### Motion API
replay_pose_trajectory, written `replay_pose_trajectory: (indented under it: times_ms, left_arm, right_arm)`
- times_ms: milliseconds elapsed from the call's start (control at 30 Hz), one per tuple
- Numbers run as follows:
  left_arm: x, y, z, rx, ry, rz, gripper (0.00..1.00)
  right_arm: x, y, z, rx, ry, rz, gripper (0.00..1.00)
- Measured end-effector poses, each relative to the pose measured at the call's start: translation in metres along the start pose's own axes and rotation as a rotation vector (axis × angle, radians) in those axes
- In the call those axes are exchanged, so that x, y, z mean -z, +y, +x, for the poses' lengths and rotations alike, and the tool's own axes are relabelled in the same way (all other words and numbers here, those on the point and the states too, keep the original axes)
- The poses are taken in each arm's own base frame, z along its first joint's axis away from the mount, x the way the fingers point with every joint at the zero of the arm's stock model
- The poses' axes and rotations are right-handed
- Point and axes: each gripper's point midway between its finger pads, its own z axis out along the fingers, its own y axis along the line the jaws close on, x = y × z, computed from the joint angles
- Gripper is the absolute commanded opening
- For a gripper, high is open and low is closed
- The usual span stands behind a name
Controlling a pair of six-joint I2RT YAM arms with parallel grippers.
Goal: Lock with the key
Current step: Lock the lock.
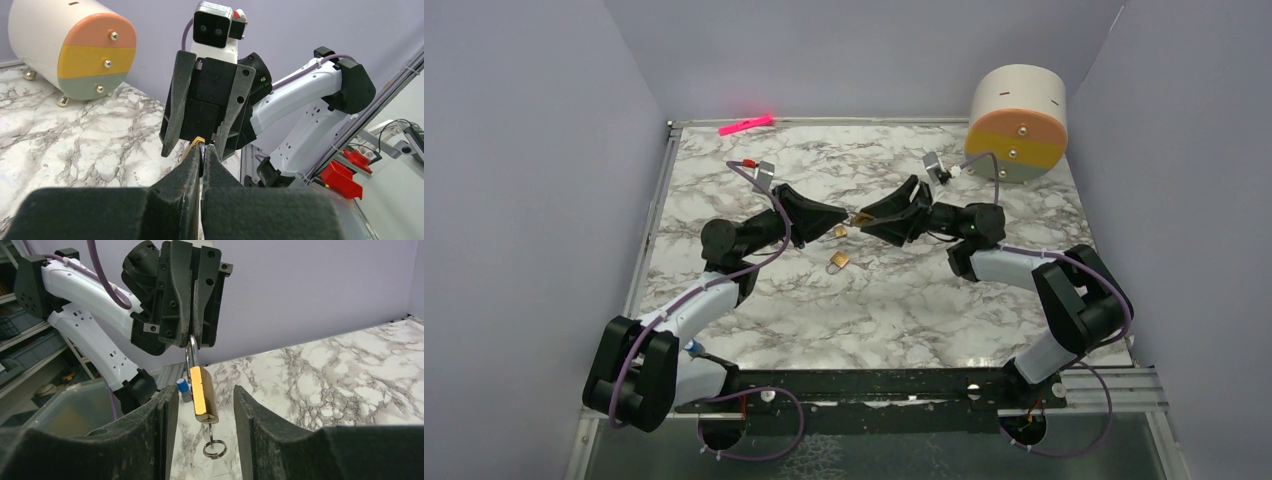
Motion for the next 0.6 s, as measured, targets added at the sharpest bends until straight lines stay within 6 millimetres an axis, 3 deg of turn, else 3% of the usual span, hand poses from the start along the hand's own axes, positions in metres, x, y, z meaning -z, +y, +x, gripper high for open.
replay_pose_trajectory:
  times_ms: [233,333,600]
  left_arm:
    - [0.002,0.002,0.003,0.006,0.004,-0.007,0.0]
    - [0.002,0.002,0.004,0.009,0.005,-0.009,0.0]
    - [0.002,-0.001,0.002,-0.014,-0.001,0.009,0.0]
  right_arm:
    - [-0.004,0.007,-0.004,-0.006,0.016,-0.041,0.28]
    - [-0.005,0.01,-0.005,-0.012,0.023,-0.057,0.02]
    - [-0.006,0.016,-0.007,-0.022,0.05,-0.098,0.01]
